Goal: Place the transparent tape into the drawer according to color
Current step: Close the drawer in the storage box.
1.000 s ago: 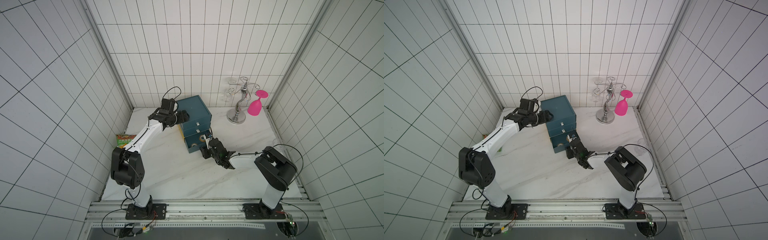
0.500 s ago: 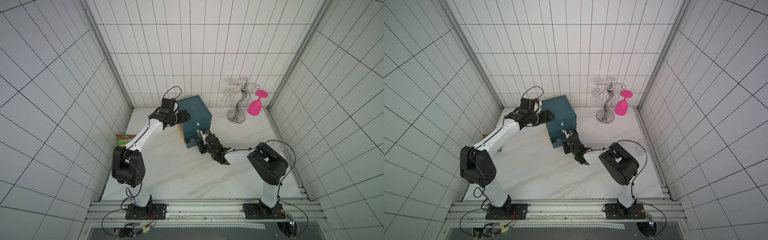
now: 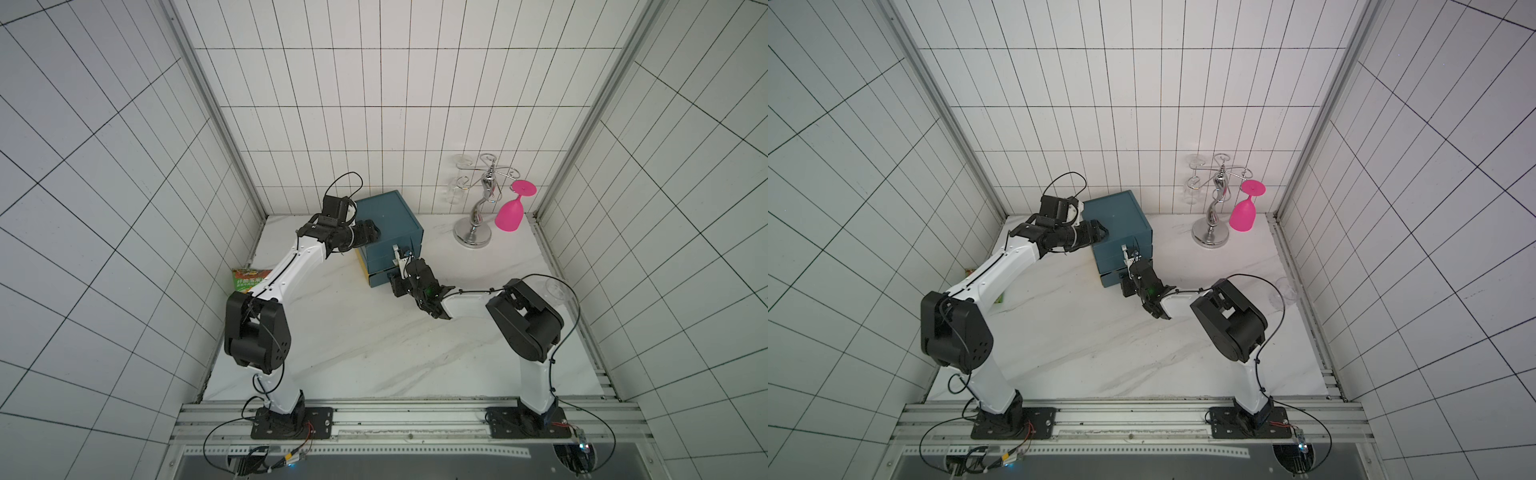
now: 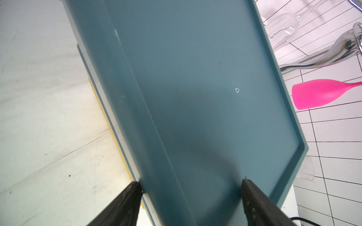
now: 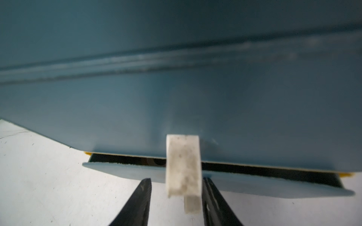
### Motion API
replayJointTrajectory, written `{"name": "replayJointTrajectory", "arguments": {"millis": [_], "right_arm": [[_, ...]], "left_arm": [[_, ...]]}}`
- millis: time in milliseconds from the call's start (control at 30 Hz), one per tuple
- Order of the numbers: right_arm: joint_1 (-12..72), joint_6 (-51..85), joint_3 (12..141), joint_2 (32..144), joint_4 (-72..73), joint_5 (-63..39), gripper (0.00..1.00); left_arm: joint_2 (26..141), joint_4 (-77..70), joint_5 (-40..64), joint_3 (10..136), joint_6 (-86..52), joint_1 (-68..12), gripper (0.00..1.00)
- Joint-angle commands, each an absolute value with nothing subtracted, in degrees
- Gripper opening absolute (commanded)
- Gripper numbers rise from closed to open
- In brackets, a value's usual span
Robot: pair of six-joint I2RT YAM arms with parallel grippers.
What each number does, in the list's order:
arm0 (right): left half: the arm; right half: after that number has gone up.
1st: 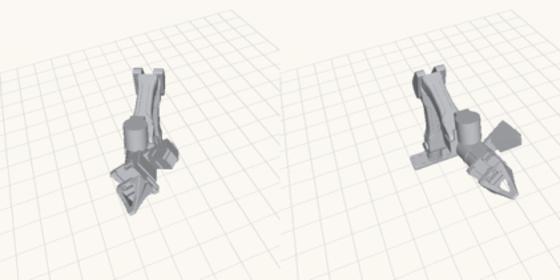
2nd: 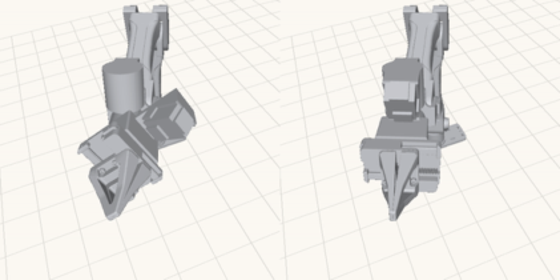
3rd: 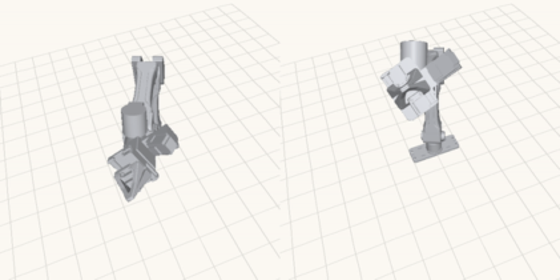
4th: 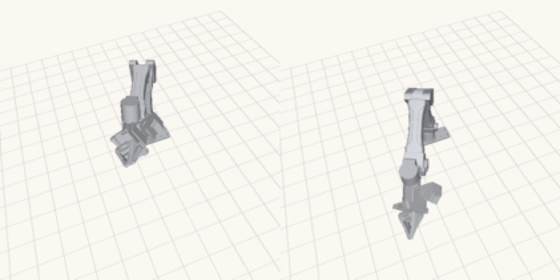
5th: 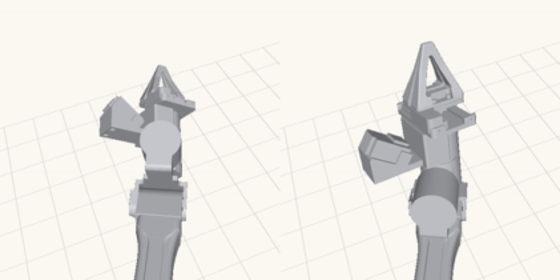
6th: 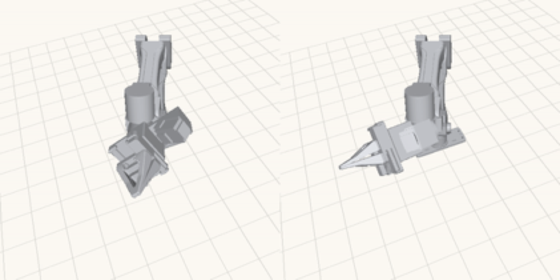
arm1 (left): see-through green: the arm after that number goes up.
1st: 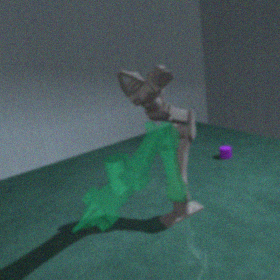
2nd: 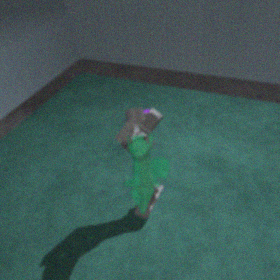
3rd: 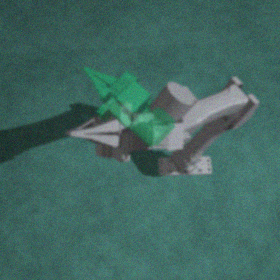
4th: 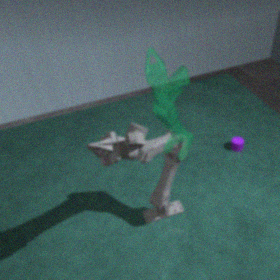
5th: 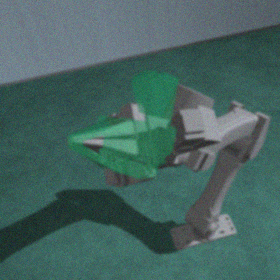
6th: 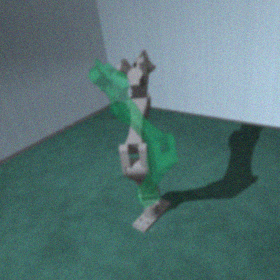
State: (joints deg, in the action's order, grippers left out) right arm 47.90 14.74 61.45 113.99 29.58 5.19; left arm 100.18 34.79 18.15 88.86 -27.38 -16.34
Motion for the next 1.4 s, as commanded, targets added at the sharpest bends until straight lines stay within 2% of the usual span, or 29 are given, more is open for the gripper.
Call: {"name": "replayJointTrajectory", "arguments": {"millis": [0, 467, 600, 767, 967, 1067, 1200, 1367], "right_arm": [[47.33, 14.19, 64.28, 116.07, 30.41, 4.75, 0.45], [47.29, 14.76, 64.66, 117.67, 33.48, 5.8, 0.45], [47.29, 15.29, 63.07, 116.2, 33.57, 5.23, 0.48], [47.29, 16.49, 57.26, 107.3, 28.46, 4.67, 0.62], [46.9, 17.66, 51.94, 94.35, 16.24, 3.76, 0.89], [45.66, 17.31, 49.83, 88.33, 10.61, 3.4, 1.0], [42.17, 16.44, 47.88, 81.24, 3.78, 1.89, 0.99], [36.52, 14.34, 44.96, 74.63, 0.01, 1.74, 0.99]], "left_arm": [[102.48, 38.92, 19.7, 89.03, -25.89, -16.87, 0.82], [102.04, 39.05, 20.61, 88.79, -25.75, -16.87, 0.82], [101.78, 39.03, 20.5, 88.87, -25.72, -16.79, 0.83], [98.71, 37.82, 19.13, 88.11, -26.03, -16.05, 0.98], [87.77, 30.28, 16.36, 80.07, -27.5, -13.21, 0.98], [80.51, 26.05, 11.73, 73.05, -27.67, -11.75, 0.99], [70.73, 20.52, 4.9, 61.36, -25.75, -9.37, 0.99], [62.95, 15.02, 1.97, 49.45, -23.25, -6.73, 0.98]]}}
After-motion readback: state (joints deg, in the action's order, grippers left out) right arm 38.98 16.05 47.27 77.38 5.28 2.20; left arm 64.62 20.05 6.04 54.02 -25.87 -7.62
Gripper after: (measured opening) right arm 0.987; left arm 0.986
